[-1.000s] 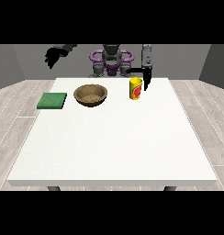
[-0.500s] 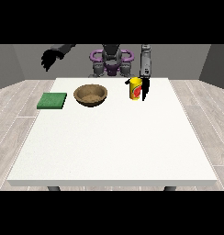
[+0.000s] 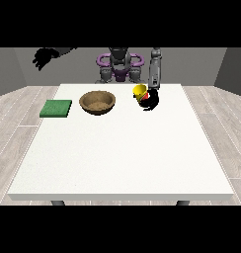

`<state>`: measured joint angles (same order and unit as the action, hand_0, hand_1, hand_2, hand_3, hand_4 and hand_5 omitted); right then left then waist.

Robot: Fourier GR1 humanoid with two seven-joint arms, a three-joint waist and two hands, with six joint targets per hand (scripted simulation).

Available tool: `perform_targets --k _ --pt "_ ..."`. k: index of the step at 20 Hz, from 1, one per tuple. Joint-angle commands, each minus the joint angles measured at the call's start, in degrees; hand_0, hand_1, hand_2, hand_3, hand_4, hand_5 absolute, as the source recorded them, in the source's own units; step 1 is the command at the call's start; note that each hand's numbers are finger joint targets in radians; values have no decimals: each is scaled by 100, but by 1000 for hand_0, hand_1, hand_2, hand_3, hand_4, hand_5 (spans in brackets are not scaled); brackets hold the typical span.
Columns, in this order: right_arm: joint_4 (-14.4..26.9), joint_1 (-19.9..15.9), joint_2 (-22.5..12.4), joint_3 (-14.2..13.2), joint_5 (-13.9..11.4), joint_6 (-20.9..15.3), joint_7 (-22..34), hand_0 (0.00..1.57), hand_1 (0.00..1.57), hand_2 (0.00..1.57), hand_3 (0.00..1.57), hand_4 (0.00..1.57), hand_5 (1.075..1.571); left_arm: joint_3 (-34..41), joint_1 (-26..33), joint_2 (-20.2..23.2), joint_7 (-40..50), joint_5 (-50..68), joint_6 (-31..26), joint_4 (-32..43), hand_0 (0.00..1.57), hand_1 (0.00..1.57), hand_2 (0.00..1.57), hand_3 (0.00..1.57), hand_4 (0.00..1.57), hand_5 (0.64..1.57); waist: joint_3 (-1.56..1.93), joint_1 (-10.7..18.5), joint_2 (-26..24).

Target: Pick the cup and pour the ball into the bowl, then pick the bowl and place it on the pad

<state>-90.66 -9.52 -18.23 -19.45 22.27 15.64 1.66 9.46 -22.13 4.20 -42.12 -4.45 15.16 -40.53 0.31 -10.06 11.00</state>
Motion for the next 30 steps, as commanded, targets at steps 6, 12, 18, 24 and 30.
perform_targets --k 6,12,18,24,30 --pt "1095 51 -294 -397 36 -27 218 0 0 0 327 639 1565 -1204 -283 -257 1623 -1346 939 -166 1289 1289 1571 1571 1411 1446 -21 615 -1189" --pt "1326 128 -320 -238 18 240 273 0 0 0 174 643 1562 -2351 -947 11 3053 -3397 2271 380 1362 1362 1571 1571 1448 1533 15 387 -1505" --pt "1906 163 -510 -510 183 615 -51 0 0 0 0 681 1559 -2834 -2095 -113 4856 -4472 1805 749 1357 1357 1571 1571 1456 1535 -20 443 -1452" --pt "2281 -117 -678 -522 294 903 -49 0 0 0 0 693 1558 -3397 -2980 -413 6298 -5480 1405 1053 1365 1365 1571 1571 1470 1529 -22 265 -1338" --pt "2521 -526 -542 -355 10 613 -180 0 0 0 177 694 1556 -4383 -3642 -418 7450 -6533 668 1140 1456 1456 1571 1571 1260 1557 -18 286 -1314"
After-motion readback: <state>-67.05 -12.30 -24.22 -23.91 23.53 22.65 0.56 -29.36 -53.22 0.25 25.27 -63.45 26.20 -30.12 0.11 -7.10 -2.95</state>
